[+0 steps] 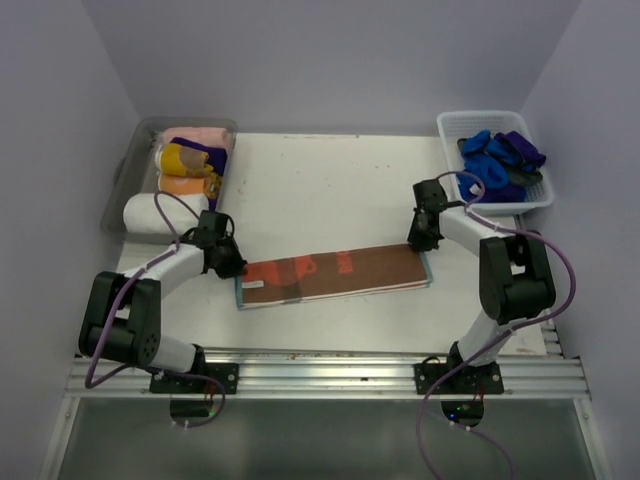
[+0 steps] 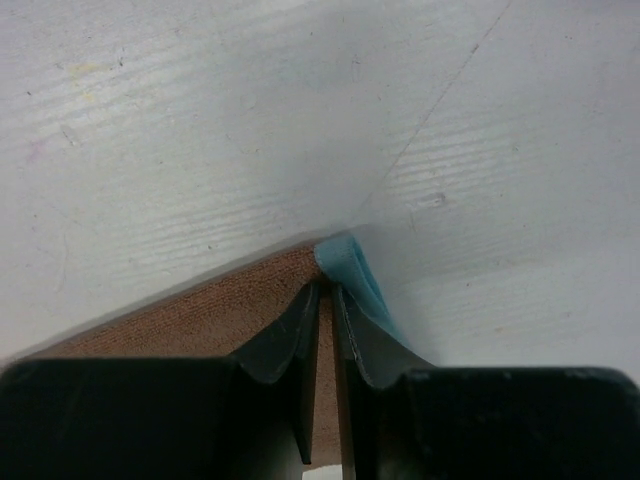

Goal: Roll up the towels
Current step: Fold the towel

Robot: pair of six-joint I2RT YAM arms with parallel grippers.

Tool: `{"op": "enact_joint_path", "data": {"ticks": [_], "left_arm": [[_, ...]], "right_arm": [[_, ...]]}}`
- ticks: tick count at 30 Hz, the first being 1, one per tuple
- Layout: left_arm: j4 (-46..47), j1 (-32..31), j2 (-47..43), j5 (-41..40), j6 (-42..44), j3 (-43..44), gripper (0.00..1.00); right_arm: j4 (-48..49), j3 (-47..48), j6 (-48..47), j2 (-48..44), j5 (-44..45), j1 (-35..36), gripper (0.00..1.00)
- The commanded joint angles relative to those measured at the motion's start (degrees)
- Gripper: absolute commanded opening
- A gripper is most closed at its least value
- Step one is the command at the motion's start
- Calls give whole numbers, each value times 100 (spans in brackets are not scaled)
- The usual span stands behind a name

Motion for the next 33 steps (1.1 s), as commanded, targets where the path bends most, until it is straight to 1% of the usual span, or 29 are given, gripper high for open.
{"op": "enact_joint_path", "data": {"ticks": [1,6,10,11,14,15,17,22,28,29,32,33], "left_arm": [[105,235,-116,-225,206,-121,0],[-44,297,-124,-366,259,11,0],[-167,297,-448,-261,268,81,0],[-159,297,-563,-78,277,64,0],[-202,201,-924,73,338,151,0],[-263,148,-968,-13,347,195,0],[-439,60,-1021,-41,391,309,0],[-353,-151,-933,117,391,345,0],[60,-775,-415,407,137,555,0],[96,-976,-336,434,93,625,0],[210,-1407,59,583,-118,985,0],[245,-1530,260,644,-171,1082,0]], "right_arm": [[-155,-38,-96,-526,160,-39,15],[-314,-230,-140,-1236,169,-83,17],[-410,-538,-254,-1555,12,-241,20],[-437,-626,-332,-1581,-50,-276,27],[-498,-740,-456,-1590,-463,-276,46],[-490,-784,-482,-1590,-490,-276,55],[-402,-898,-509,-1555,-543,-276,59],[-384,-811,-579,-1213,-736,-276,60],[-252,-741,-728,-870,-1095,-276,59],[-252,-697,-746,-809,-1131,-276,58],[-200,-671,-790,-606,-1228,-268,49],[-200,-671,-782,-571,-1246,-268,40]]}}
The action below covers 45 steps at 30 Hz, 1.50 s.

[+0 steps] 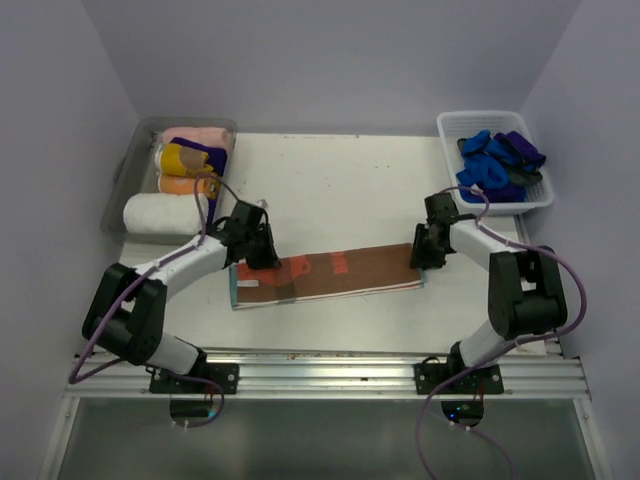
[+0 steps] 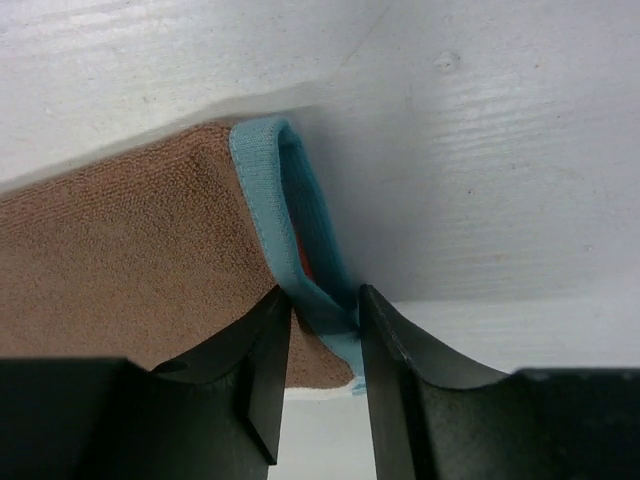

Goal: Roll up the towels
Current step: Fold the towel

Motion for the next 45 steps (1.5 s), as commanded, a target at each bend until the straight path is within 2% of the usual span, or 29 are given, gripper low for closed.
{"op": "enact_joint_path", "data": {"ticks": [1,2,3,6,11,16,22,31,34,37,41,45], "left_arm": [[501,-453,388,312,-337,671,0],[511,-663,494,339,-373,769,0],[528,-752,721,348,-408,874,0],[598,-1017,1143,251,-435,1217,0],[765,-1245,1821,418,-364,1640,0],[1020,-1412,2323,594,-496,1911,0],[766,-1746,2630,418,-522,2606,0],[396,-1799,3536,93,-373,3284,0],[371,-1799,3720,215,-364,3345,0],[89,-1826,3406,269,-294,3407,0],[-95,-1826,2028,-142,-215,3143,0],[-553,-1572,1252,-425,-66,2670,0]], "right_arm": [[157,132,-102,144,-252,14,35],[157,97,-93,127,-190,14,30],[174,79,-76,100,-155,14,17],[131,9,-32,-128,81,14,0],[-71,-9,12,-724,469,14,0],[-291,-9,56,-1200,443,14,0],[-520,96,21,-1490,408,14,0],[-739,298,30,-1780,417,23,0],[-862,447,30,-1982,417,23,0],[-1012,632,-66,-2114,355,23,0],[-1109,729,-128,-2167,346,32,0],[-1144,764,-111,-2176,512,41,0]]}}
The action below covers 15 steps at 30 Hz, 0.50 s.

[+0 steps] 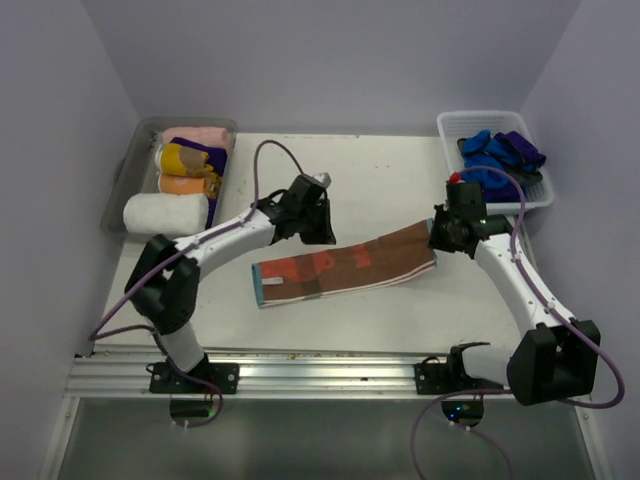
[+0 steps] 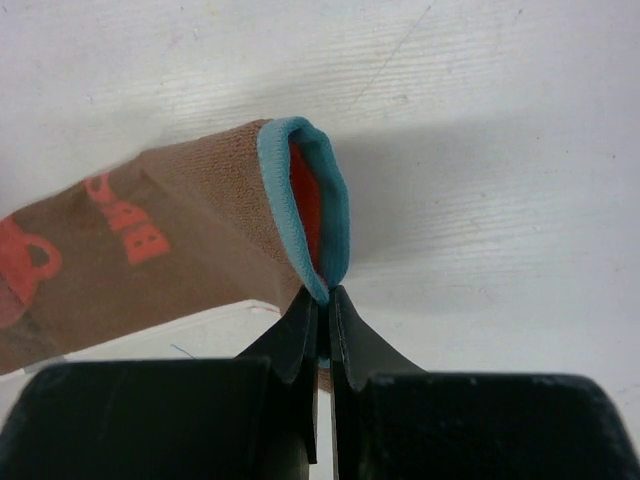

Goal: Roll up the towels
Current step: Fold the towel

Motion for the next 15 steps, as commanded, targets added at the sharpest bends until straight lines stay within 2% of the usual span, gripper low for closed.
{"op": "enact_joint_path", "data": {"ticks": [1,5,10,15], "left_arm": [[-326,285,-1052,-482,269,-467,0],[-177,724,-1562,-387,392,-1512,0],[-35,997,-1599,-701,436,-1954,0],[-308,1164,-1738,-1151,392,-2252,0]], "right_arm": [[-193,246,-84,-108,264,8,0],[-202,255,-84,-100,396,8,0],[-176,229,-76,-38,300,-1,0],[-176,167,-75,-73,361,8,0]]}}
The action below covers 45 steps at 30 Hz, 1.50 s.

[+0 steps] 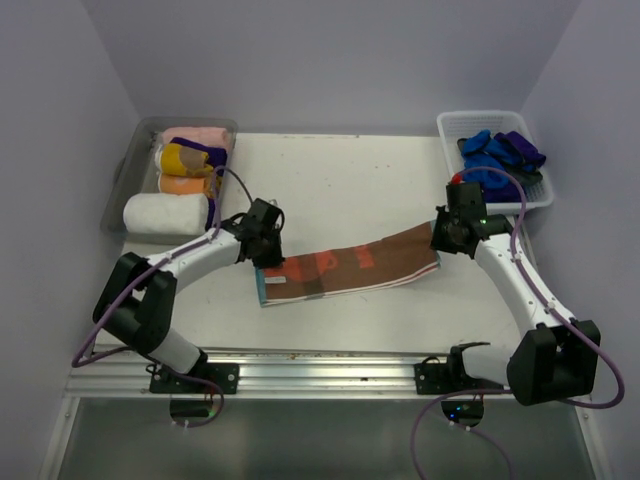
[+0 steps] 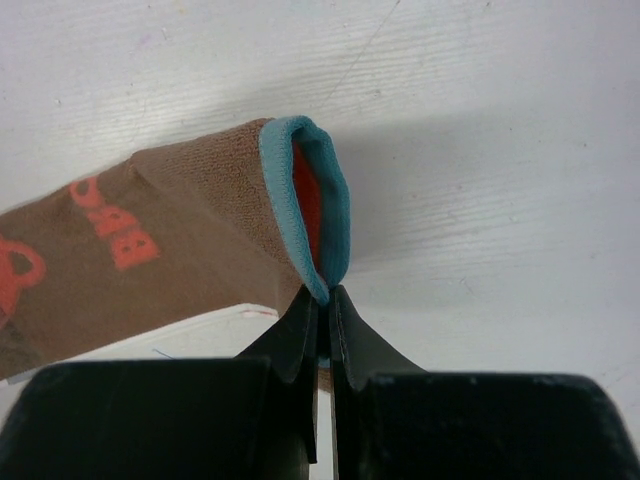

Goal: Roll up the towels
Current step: Fold the towel

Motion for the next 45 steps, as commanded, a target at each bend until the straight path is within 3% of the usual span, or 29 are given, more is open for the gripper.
{"op": "enact_joint_path", "data": {"ticks": [1,15,21,28,31,38,45], "left_arm": [[9,130,-355,-401,117,-196,0],[114,245,-480,-1253,-103,-873,0],[755,245,127,-920,-261,-1383,0],[1063,245,320,-639,-253,-1384,0],[1247,253,364,-429,-209,-1366,0],[1266,245,444,-305,-129,-1278,0],[1389,245,488,-68,-77,-1322,0]], "right_arm": [[-36,156,-84,-65,79,-1,0],[-36,77,-111,-108,26,8,0],[-71,121,-119,-196,-96,34,0],[-133,323,-50,-214,-149,201,0],[-98,420,187,-214,-176,578,0],[447,815,1014,400,-18,2465,0],[930,1956,1357,2278,36,3593,0]]}}
